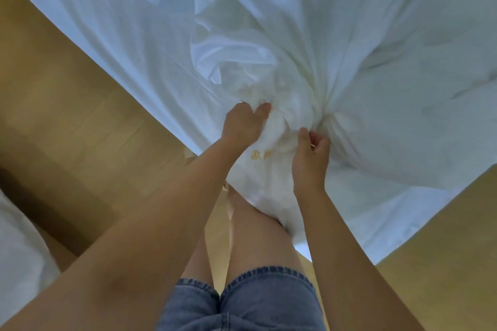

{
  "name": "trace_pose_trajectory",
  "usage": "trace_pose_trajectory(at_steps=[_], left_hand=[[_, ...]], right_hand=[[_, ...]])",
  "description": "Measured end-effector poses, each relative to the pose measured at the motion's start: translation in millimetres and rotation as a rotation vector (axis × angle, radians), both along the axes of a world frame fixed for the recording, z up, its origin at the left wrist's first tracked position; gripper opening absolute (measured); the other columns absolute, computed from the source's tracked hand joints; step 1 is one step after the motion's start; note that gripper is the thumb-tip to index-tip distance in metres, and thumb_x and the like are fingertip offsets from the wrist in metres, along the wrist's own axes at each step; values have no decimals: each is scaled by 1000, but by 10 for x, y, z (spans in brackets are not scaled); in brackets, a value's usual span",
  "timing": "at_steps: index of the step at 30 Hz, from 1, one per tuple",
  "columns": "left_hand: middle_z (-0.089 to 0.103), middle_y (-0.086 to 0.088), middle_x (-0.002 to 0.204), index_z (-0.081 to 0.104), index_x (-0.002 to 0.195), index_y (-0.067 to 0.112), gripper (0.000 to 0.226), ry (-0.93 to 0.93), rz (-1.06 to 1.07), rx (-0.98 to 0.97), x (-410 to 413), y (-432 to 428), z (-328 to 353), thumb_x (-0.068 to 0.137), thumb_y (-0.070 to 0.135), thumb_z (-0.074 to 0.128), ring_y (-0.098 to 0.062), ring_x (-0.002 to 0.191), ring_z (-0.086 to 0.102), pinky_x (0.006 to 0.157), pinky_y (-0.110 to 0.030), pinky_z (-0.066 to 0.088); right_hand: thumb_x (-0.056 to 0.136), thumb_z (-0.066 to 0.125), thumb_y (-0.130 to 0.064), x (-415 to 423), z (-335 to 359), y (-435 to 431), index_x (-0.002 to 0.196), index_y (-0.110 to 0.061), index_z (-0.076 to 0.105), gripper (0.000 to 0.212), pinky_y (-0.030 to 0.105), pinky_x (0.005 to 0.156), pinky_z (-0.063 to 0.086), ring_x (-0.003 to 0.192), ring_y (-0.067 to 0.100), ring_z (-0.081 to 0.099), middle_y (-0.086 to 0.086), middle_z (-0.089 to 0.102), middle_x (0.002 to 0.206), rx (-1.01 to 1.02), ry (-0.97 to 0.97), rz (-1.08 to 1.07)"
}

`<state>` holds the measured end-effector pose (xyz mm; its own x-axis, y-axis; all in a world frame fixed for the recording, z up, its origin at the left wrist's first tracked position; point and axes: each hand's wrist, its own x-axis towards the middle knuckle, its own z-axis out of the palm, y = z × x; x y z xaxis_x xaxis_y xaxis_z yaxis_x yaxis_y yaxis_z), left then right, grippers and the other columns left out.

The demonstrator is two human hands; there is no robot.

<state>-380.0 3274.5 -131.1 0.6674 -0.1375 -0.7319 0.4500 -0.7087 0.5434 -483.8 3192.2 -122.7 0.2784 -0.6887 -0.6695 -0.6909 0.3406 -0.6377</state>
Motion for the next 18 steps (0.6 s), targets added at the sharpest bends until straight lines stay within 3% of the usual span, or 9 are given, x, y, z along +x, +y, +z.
trace_pose_trajectory(at_steps=[2,4,10,14,16,18], left_hand=[[55,-3,61,53,63,11,40,-17,105,-95,-74,23,119,89,41,60,-23,64,55,58,-28,41],[59,2,59,57,62,15,33,0,240,-198,-157,56,280,85,37,67,-16,58,59,58,-29,46],[58,9,47,58,61,14,35,-3,440,-299,-531,272,812,79,42,71,-6,45,58,43,-17,45],[68,5,62,65,69,17,27,-10,520,-371,-714,476,1172,79,41,71,-12,63,67,66,-30,55],[72,0,79,64,80,16,25,-5,599,-408,-808,536,1374,79,40,70,-18,80,69,81,-38,56],[72,0,81,63,85,16,26,3,685,-446,-1002,572,1593,78,40,70,-23,86,67,83,-41,55]], right_hand=[[90,61,-32,8,-13,-60,122,-5,45,45,26,93,44,113,19,51,10,50,126,24,-14,-16],[84,69,-30,66,37,-128,130,-5,45,58,31,102,43,119,19,50,9,49,131,-27,-97,-45],[73,60,-22,56,448,-78,114,-8,58,43,24,83,50,98,13,61,4,64,107,64,-422,81],[66,55,-16,-53,857,-144,86,-18,64,22,14,65,45,72,0,58,-14,63,76,64,-619,246],[65,54,-16,-42,1106,-198,73,-22,63,14,17,63,43,66,3,56,-13,60,66,76,-651,311],[64,54,-21,-3,1367,-222,63,-25,60,7,21,59,39,60,8,51,-9,55,61,90,-625,377]])
